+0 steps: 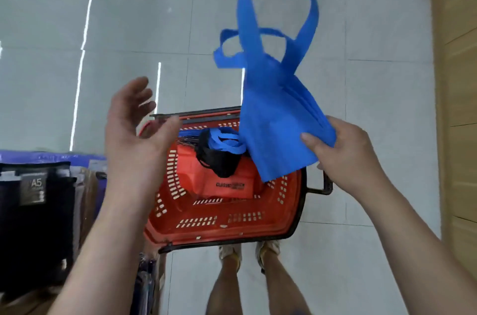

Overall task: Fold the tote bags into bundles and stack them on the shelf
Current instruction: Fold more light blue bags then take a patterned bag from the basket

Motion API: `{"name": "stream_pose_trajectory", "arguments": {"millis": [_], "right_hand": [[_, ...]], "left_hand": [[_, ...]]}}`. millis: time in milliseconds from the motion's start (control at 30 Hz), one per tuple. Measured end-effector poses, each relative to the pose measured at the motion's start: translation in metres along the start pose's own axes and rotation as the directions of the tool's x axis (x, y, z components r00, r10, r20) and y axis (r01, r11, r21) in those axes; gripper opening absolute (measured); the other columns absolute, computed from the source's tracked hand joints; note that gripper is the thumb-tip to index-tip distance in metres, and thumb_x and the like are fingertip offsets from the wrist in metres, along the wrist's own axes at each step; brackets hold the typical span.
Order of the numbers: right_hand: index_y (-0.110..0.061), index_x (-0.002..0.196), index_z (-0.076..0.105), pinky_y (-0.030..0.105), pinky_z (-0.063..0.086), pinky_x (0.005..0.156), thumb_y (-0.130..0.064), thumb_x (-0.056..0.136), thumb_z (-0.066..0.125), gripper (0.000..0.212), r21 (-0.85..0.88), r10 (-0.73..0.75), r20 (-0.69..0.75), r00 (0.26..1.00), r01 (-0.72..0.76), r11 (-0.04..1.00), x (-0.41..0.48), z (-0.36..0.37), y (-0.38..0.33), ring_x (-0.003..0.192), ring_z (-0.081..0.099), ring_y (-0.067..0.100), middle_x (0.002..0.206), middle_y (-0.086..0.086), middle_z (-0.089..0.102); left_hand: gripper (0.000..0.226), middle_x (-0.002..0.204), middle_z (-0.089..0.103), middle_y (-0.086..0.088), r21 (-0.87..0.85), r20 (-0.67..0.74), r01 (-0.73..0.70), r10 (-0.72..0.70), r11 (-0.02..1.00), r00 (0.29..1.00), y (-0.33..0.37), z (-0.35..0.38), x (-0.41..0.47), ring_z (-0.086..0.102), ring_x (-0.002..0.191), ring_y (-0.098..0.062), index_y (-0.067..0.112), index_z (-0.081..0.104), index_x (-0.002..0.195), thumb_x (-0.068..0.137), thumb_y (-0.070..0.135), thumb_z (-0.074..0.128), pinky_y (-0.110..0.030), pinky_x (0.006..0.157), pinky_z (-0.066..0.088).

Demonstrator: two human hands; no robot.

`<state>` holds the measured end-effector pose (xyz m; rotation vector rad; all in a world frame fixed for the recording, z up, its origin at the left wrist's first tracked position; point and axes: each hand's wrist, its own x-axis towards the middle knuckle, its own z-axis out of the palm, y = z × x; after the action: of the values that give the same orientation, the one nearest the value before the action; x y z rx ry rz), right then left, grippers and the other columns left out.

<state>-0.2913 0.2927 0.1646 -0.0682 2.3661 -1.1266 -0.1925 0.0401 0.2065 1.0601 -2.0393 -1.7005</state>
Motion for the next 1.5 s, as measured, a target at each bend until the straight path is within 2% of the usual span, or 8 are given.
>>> {"name": "stream_pose_trajectory", "arguments": {"millis": [200,400,567,733,867,1067,1333,1500], "right_hand": [[-0.015,0.071,0.053,0.020,0.038,0.037,-0.024,0.094,0.061,0.026,0.266,0.078,0.046,0.996,-0.087,0.960,-0.026,-0.004,-0.074,0.033,0.045,0.015,0.047,0.005,0.054],[-0.009,0.072,0.054,0.024,0.039,0.045,-0.048,0.091,0.057,0.043,0.431,0.107,0.156,0.982,-0.165,0.887,-0.057,-0.010,-0.107,0.043,0.045,0.015,0.054,0.008,0.054],[-0.035,0.148,0.031,0.029,0.043,0.101,-0.062,0.070,0.070,0.091,0.125,-0.058,0.341,0.938,0.016,0.992,-0.089,0.001,-0.121,0.119,0.052,0.006,0.134,-0.008,0.049],[-0.017,0.101,0.056,0.037,0.049,0.067,-0.014,0.093,0.047,0.012,-0.251,-0.092,-0.080,0.993,0.069,0.965,-0.121,-0.007,-0.117,0.072,0.057,0.028,0.078,0.002,0.059],[-0.006,0.080,0.050,0.031,0.040,0.050,-0.008,0.093,0.045,0.013,-0.141,-0.031,-0.344,0.938,-0.019,0.990,-0.131,-0.048,-0.111,0.063,0.049,0.030,0.071,0.011,0.055],[-0.008,0.105,0.058,0.038,0.042,0.076,-0.011,0.095,0.048,0.015,-0.266,-0.062,-0.432,0.900,-0.062,0.962,-0.098,-0.109,-0.130,0.094,0.058,0.036,0.096,0.014,0.065],[-0.035,0.153,0.008,0.048,0.029,0.114,-0.055,0.081,0.066,0.095,-0.324,-0.196,0.158,0.968,0.239,0.915,-0.117,-0.091,-0.179,0.143,0.026,0.022,0.158,0.000,0.019],[-0.050,0.150,0.006,0.027,0.033,0.111,-0.067,0.066,0.073,0.108,0.145,-0.232,0.800,0.553,0.197,0.970,-0.233,-0.056,-0.219,0.131,0.034,-0.008,0.144,-0.028,0.027]], "left_hand": [[0.084,0.150,0.039,0.005,0.380,0.629,-0.431,0.113,0.818,0.769,0.003,0.050,-0.085,0.032,0.138,-0.005,0.023,0.036,0.146,0.075,0.056,0.068,-0.012,0.112,0.019],[0.027,0.090,0.073,0.000,0.417,0.409,-0.519,0.357,0.746,0.840,0.028,0.040,-0.089,0.062,0.081,-0.009,0.013,0.070,0.102,0.093,0.024,0.047,-0.022,0.070,0.046],[0.017,0.073,0.068,0.009,0.157,0.234,-0.158,0.119,0.975,0.965,0.079,0.003,-0.085,0.062,0.070,-0.001,0.023,0.067,0.087,0.097,0.017,0.055,-0.011,0.060,0.043],[0.017,0.072,0.058,0.012,0.287,0.048,-0.163,0.156,0.944,0.987,0.120,-0.050,-0.079,0.052,0.066,0.008,0.014,0.058,0.090,0.101,0.019,0.046,-0.012,0.060,0.038],[0.014,0.077,0.066,0.004,0.369,0.025,-0.101,0.099,0.924,0.995,0.140,-0.109,-0.081,0.061,0.075,-0.017,0.014,0.058,0.099,0.100,0.024,0.047,-0.033,0.068,0.044],[0.017,0.088,0.071,0.005,0.397,-0.064,0.011,0.016,0.918,0.998,0.154,-0.168,-0.126,0.068,0.083,-0.022,0.026,0.059,0.105,0.095,0.015,0.050,-0.049,0.079,0.053],[0.023,0.083,0.067,-0.018,0.010,-0.175,0.058,-0.056,0.998,0.983,0.194,-0.136,-0.209,0.064,0.073,-0.036,0.021,0.058,0.108,0.099,0.007,0.042,-0.045,0.062,0.050],[0.023,0.079,0.068,-0.012,-0.143,-0.286,0.074,-0.112,0.987,0.952,0.208,-0.109,-0.232,0.068,0.061,-0.024,0.024,0.051,0.109,0.100,0.006,0.040,-0.034,0.056,0.055]]}}
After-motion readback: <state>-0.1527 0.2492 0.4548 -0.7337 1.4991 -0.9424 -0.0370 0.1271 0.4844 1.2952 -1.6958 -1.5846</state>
